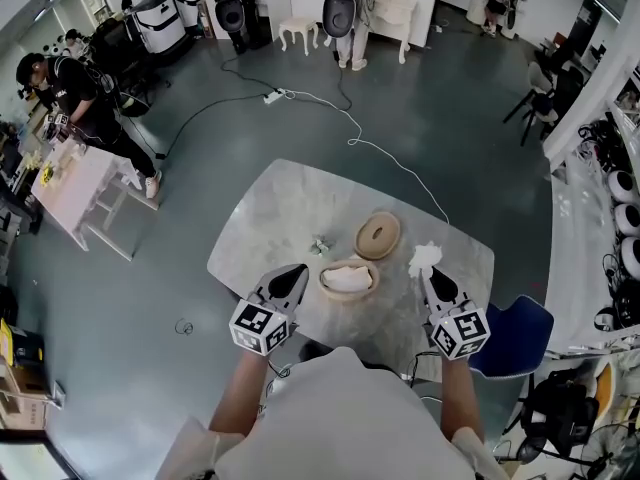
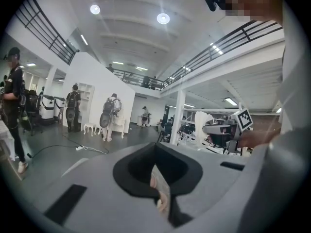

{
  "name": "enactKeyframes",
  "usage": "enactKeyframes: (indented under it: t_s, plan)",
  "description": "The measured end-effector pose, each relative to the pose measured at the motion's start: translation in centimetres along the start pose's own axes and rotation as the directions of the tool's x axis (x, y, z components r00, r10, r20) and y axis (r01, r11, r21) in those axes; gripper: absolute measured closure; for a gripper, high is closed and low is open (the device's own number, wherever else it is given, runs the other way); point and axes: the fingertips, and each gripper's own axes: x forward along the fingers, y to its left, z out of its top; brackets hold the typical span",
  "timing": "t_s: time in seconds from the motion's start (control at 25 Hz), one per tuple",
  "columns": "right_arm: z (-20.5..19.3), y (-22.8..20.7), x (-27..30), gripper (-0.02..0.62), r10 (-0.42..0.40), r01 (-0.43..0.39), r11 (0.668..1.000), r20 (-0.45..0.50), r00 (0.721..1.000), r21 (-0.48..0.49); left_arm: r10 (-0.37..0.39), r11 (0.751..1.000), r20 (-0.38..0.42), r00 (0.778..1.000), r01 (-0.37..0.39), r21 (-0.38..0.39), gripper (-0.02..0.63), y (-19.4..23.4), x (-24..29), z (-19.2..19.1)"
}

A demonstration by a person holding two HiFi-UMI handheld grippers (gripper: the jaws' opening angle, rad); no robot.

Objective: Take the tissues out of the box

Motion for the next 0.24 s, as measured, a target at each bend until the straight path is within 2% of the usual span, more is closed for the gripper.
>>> enactKeyframes:
  t_s: [0.24]
  plan:
    - [0.15, 0.06, 0.3, 0.545, 0.009, -0.009, 1.0, -0.004, 1.0, -0.003, 0.009, 1.0, -0.006, 1.0, -0.009, -0.001, 0.598, 0.17, -0.02, 0.0]
